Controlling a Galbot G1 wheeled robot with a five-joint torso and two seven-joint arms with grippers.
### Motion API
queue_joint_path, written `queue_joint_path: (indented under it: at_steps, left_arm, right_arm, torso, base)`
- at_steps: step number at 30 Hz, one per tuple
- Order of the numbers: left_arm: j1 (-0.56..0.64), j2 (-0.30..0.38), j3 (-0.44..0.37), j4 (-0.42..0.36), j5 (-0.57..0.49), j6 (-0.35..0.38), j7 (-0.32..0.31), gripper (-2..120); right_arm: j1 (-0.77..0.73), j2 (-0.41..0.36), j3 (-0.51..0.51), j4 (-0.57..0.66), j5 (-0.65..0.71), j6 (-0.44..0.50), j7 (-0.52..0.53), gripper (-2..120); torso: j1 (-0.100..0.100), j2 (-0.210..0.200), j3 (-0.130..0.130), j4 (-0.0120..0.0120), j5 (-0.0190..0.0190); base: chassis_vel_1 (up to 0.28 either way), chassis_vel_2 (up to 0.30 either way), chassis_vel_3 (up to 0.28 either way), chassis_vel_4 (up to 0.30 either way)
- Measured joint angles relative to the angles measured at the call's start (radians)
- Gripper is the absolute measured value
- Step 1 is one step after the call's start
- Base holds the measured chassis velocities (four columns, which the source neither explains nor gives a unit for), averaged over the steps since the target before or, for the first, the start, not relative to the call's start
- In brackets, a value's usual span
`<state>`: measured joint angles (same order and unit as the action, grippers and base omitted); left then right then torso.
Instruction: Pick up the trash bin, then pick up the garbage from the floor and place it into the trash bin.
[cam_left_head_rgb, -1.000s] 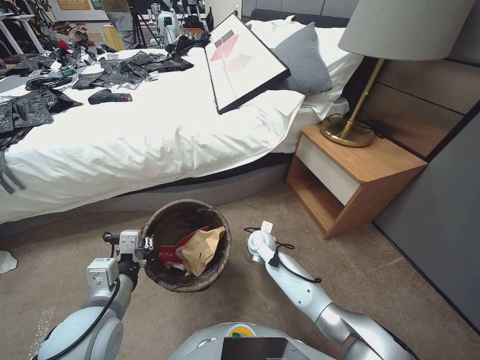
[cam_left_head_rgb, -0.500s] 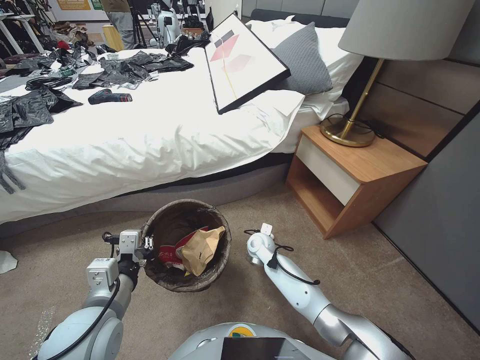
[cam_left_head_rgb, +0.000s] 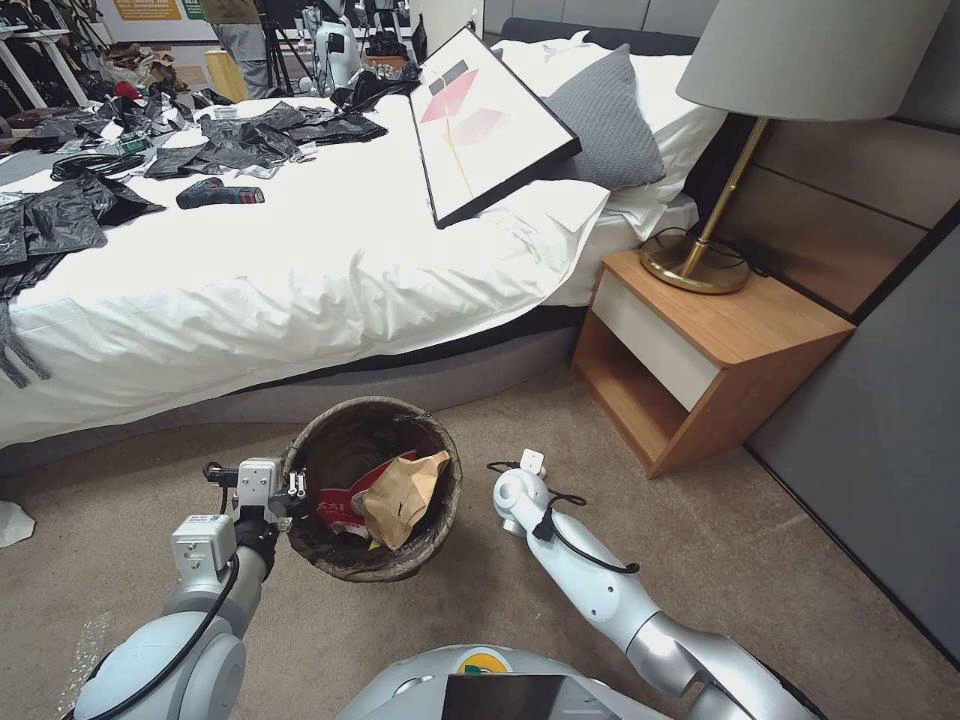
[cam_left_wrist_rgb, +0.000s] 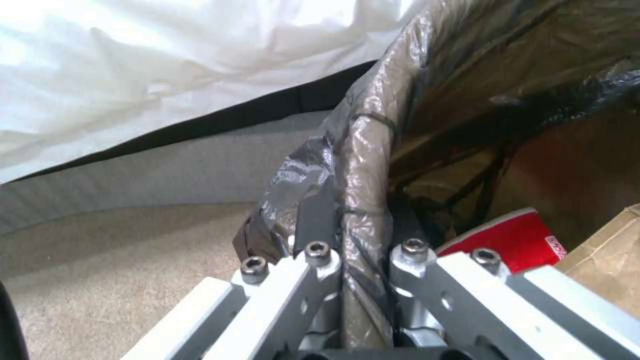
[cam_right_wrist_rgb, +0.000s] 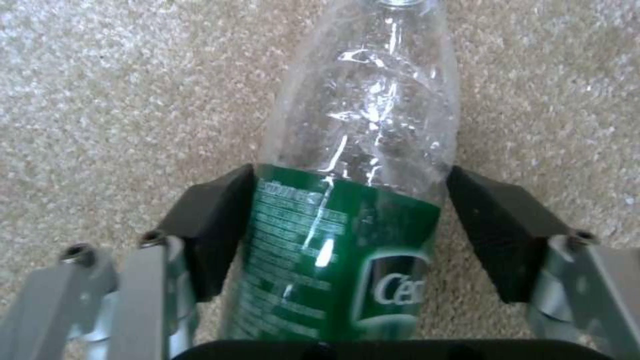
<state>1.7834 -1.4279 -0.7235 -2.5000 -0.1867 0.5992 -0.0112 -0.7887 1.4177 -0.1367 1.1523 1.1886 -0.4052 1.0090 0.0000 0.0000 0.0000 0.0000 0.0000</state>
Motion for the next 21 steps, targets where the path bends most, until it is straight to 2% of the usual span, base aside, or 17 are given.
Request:
queue_joint_path:
  at_steps: [2,3,4,6,8,12,21]
  left_arm:
    - [-0.001,0.000,0.000,0.000,-0.001,0.000,0.000,2]
    - [-0.001,0.000,0.000,0.000,-0.001,0.000,0.000,2]
    - [-0.001,0.001,0.000,0.000,-0.001,-0.001,0.000,2]
    - [-0.001,0.001,-0.001,0.000,-0.001,-0.001,0.000,2]
    - [-0.003,0.001,-0.001,0.000,-0.002,-0.001,0.000,2]
    - [-0.006,0.000,0.001,0.000,-0.002,-0.001,0.000,2]
    - [-0.005,0.000,0.002,0.000,-0.001,-0.001,-0.001,2]
  right_arm:
    - [-0.002,0.001,0.002,-0.001,-0.001,0.001,-0.005,58]
    - [-0.002,0.001,0.002,-0.001,-0.001,0.001,-0.005,58]
    - [-0.003,0.002,0.004,-0.001,-0.002,0.002,-0.009,51]
    - [-0.004,0.002,0.004,-0.001,-0.004,0.002,-0.011,48]
    - [-0.005,0.003,0.005,-0.001,-0.007,0.004,-0.015,37]
    - [-0.005,0.002,0.008,0.003,-0.007,0.005,-0.017,30]
    - [-0.011,-0.007,0.011,0.018,-0.036,0.016,-0.038,28]
  torso:
    - [0.000,0.000,0.000,0.0000,0.0000]
    - [0.000,0.000,0.000,0.0000,0.0000]
    - [0.000,0.000,0.000,0.0000,0.0000]
    - [0.000,0.000,0.000,0.0000,0.0000]
    - [0.000,0.000,0.000,-0.0001,-0.0001]
    - [0.000,0.000,0.000,-0.0001,-0.0001]
    - [0.000,0.000,0.000,0.0001,0.0002]
  base:
    - [0.000,0.000,0.000,0.000]
    - [0.000,0.000,0.000,0.000]
    - [0.000,0.000,0.000,0.000]
    - [0.000,0.000,0.000,0.000]
    - [0.000,0.000,0.000,0.000]
    - [0.000,0.000,0.000,0.000]
    - [0.000,0.000,0.000,0.000]
